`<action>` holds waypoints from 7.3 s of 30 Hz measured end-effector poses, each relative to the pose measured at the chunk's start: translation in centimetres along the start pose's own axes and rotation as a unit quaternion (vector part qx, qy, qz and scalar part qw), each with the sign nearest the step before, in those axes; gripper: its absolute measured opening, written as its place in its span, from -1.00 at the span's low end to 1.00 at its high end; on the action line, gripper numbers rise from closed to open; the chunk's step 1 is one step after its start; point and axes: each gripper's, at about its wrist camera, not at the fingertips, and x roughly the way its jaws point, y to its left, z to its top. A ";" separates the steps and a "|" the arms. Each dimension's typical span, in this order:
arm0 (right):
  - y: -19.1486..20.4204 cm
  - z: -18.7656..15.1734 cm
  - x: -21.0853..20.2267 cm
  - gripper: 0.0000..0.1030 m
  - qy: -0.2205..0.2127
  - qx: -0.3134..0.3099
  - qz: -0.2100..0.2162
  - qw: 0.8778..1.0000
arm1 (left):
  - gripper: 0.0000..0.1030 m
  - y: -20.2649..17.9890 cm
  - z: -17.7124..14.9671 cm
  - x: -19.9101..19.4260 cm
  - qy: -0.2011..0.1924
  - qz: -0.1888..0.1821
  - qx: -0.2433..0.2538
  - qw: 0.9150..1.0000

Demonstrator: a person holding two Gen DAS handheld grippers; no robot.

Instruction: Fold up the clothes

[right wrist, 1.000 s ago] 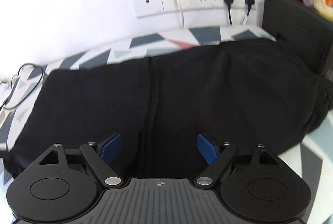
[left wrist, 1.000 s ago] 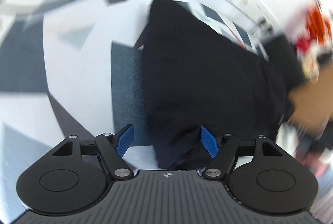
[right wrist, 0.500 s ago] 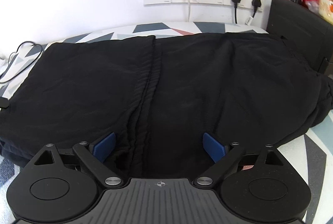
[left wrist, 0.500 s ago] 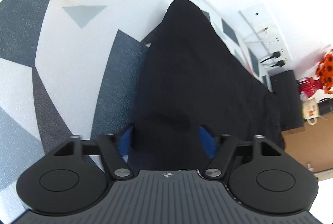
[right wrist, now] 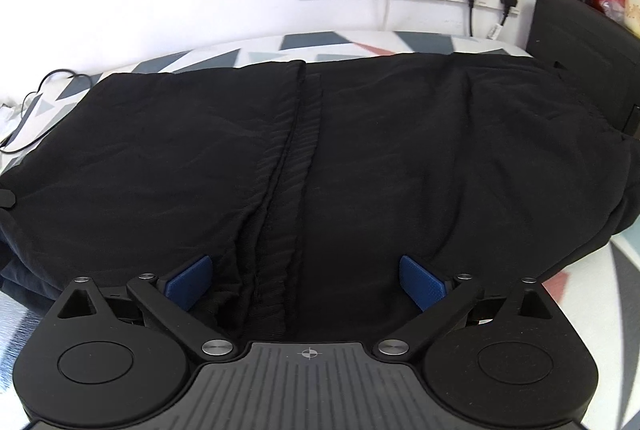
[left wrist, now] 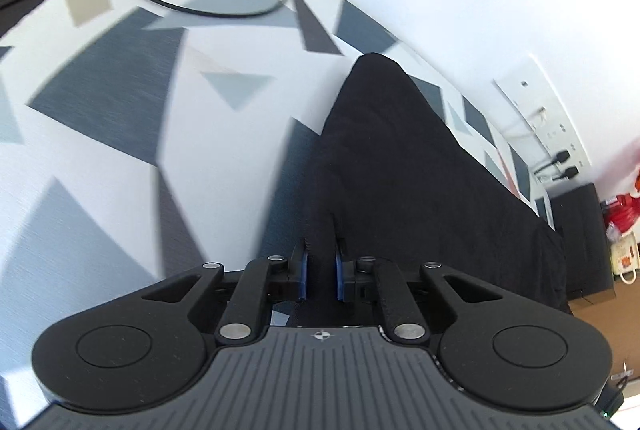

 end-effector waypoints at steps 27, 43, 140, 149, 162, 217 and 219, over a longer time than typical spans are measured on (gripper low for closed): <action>9.8 9.6 6.8 0.61 0.039 0.036 0.099 0.994 | -0.14 7.3 -0.1 -7.6 -0.043 0.040 0.164 0.985; 10.1 13.8 11.3 -0.25 0.031 0.006 0.109 0.993 | 0.17 3.1 -2.4 -5.0 -0.025 0.036 0.204 0.978; -21.8 5.5 -1.6 0.16 -0.073 0.395 0.071 0.913 | 1.00 -10.4 -6.9 4.9 0.004 0.222 0.240 0.945; -23.8 4.7 -0.9 0.09 -0.086 0.428 0.112 0.893 | 1.00 -10.9 -7.3 5.1 0.001 0.226 0.257 0.940; -23.8 4.1 -3.3 -0.53 -0.144 0.417 0.148 0.885 | 1.00 -10.9 -7.6 5.0 -0.009 0.218 0.243 0.945; -23.9 9.7 0.4 -0.62 -0.185 0.429 0.198 0.862 | 1.00 -16.9 -5.3 10.1 0.003 0.189 0.323 0.928; -23.0 11.1 -1.7 -0.63 -0.210 0.401 0.215 0.866 | 1.00 -17.1 -5.4 10.2 0.003 0.183 0.326 0.928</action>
